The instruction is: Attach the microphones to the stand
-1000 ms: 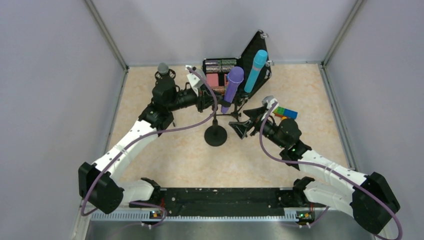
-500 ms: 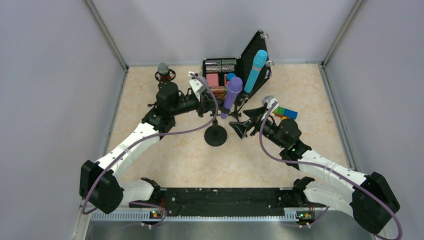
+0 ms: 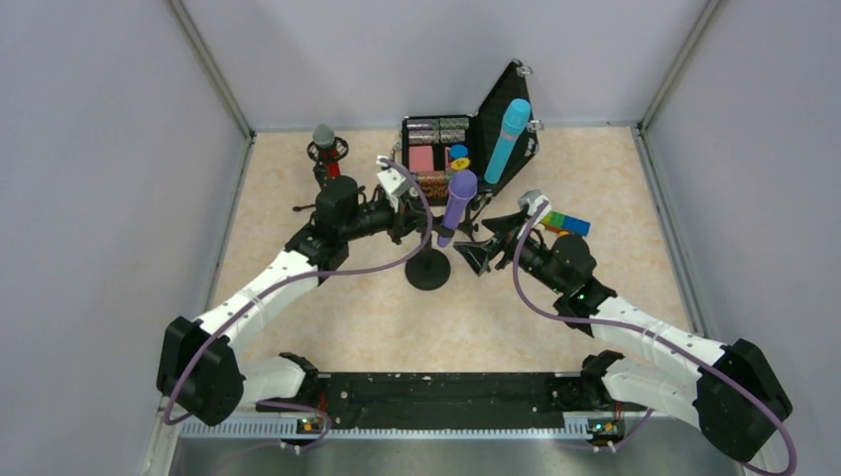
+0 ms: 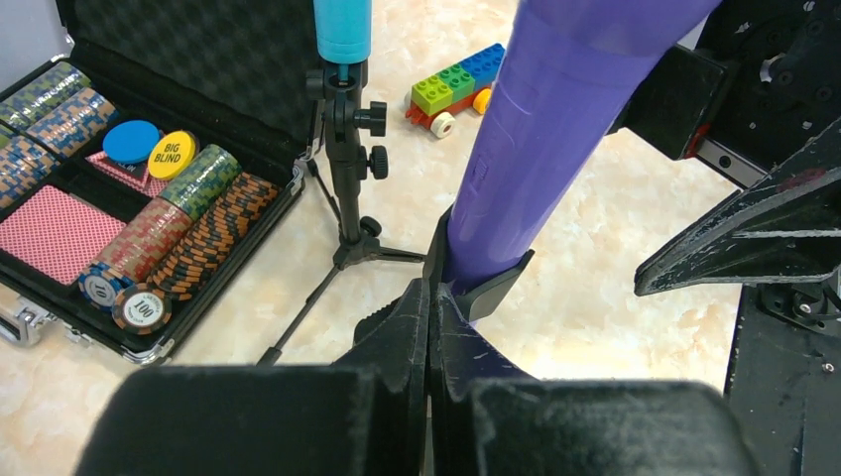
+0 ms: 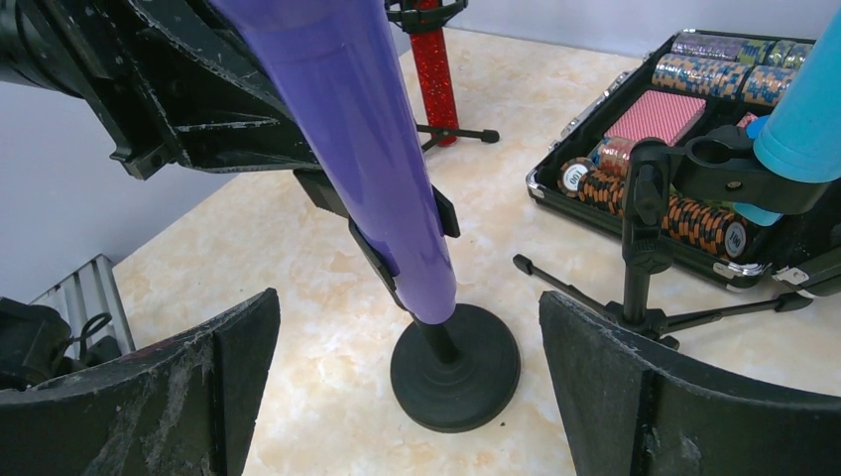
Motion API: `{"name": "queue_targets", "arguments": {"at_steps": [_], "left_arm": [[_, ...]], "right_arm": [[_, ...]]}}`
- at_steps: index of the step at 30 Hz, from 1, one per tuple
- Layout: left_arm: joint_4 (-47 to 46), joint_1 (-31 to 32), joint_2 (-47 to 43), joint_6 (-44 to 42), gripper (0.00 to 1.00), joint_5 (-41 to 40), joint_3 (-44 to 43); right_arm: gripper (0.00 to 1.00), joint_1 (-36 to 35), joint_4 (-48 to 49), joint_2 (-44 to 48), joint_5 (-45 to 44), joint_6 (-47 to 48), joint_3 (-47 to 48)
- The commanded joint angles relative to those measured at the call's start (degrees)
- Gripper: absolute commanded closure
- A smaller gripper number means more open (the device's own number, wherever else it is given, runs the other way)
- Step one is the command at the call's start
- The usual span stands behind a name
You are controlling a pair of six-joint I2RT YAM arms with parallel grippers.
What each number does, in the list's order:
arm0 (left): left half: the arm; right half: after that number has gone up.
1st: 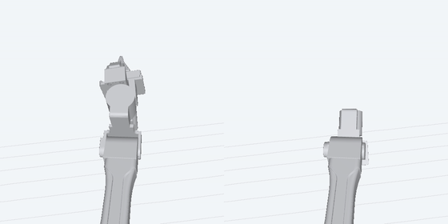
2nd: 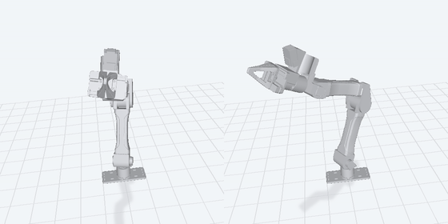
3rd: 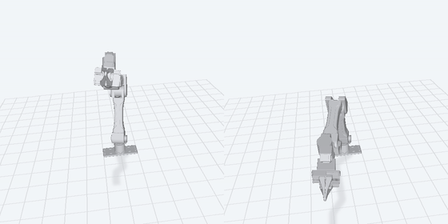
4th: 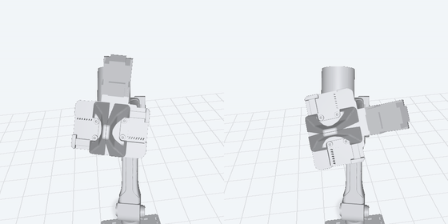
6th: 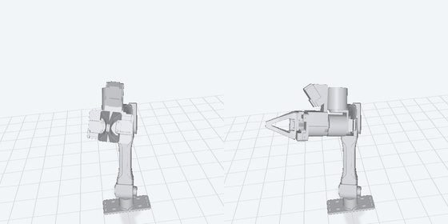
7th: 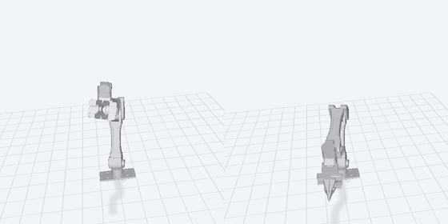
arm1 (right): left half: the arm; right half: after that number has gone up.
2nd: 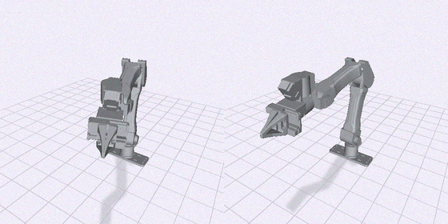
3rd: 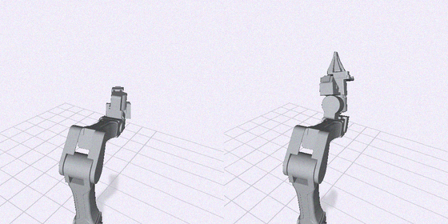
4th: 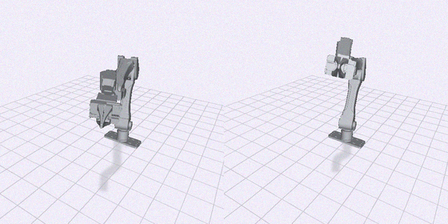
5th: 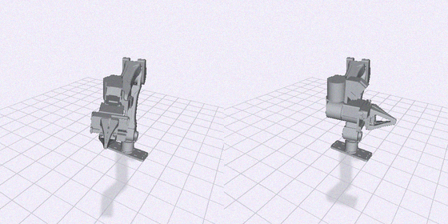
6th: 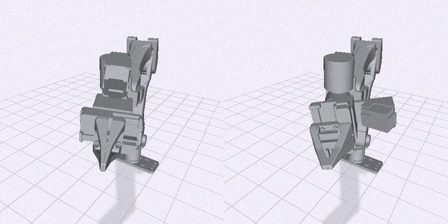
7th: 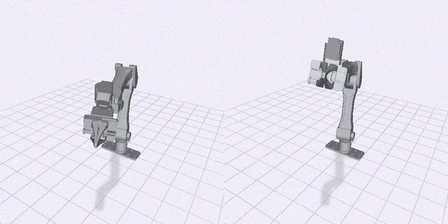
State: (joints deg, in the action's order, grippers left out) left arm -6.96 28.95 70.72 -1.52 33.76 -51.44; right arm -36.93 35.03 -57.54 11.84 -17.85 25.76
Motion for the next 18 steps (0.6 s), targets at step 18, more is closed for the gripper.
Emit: {"name": "queue_targets", "arguments": {"at_steps": [18], "left_arm": [[-0.08, 0.55, -1.47, 0.47, 1.0, -3.6, 7.24]], "right_arm": [[0.01, 0.62, 1.78, -0.46, -0.48, -0.55, 0.74]]}}
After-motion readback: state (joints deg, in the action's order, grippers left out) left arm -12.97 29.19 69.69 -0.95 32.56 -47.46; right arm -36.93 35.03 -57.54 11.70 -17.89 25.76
